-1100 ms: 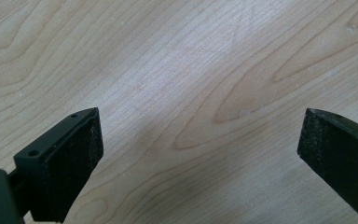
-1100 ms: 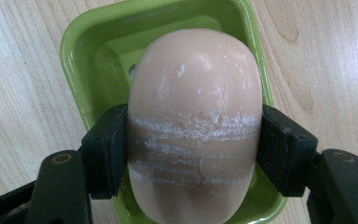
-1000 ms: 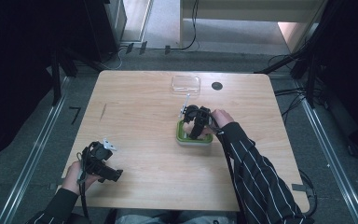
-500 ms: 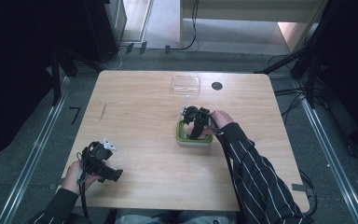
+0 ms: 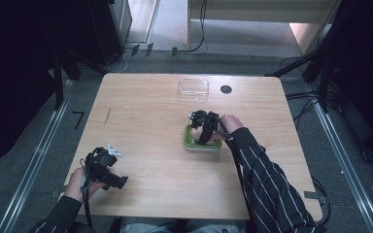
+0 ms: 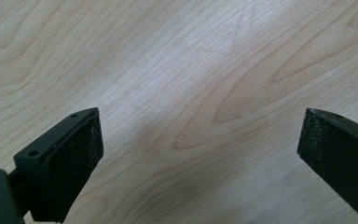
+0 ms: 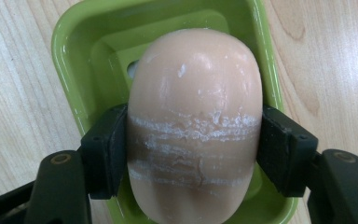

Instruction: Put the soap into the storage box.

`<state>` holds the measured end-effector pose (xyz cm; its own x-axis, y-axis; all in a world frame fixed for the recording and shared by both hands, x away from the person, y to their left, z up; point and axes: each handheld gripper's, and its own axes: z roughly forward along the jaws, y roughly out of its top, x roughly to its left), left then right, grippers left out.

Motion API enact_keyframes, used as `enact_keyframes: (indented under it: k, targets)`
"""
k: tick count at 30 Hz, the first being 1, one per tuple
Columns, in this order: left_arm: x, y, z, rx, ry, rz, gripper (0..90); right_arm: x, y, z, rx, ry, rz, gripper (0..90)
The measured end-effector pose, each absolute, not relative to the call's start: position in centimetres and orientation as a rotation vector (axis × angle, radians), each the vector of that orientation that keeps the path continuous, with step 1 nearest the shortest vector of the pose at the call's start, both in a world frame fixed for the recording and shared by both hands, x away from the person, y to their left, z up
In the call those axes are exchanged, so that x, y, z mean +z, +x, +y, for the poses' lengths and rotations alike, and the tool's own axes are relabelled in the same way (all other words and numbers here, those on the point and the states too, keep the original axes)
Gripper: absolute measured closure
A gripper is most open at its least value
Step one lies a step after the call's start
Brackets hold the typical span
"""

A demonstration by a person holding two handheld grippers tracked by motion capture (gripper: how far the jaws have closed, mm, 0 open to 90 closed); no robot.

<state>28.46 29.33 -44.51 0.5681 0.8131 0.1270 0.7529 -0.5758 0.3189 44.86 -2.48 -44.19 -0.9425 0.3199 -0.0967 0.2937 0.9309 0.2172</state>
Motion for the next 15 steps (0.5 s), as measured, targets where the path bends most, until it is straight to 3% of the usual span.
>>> enact_keyframes:
  k: [15]
  targets:
    - [-44.51,28.45,29.3,0.389,2.574,1.308,0.5,-44.28,44.95,-2.65,0.325,0.501,2.96,32.4]
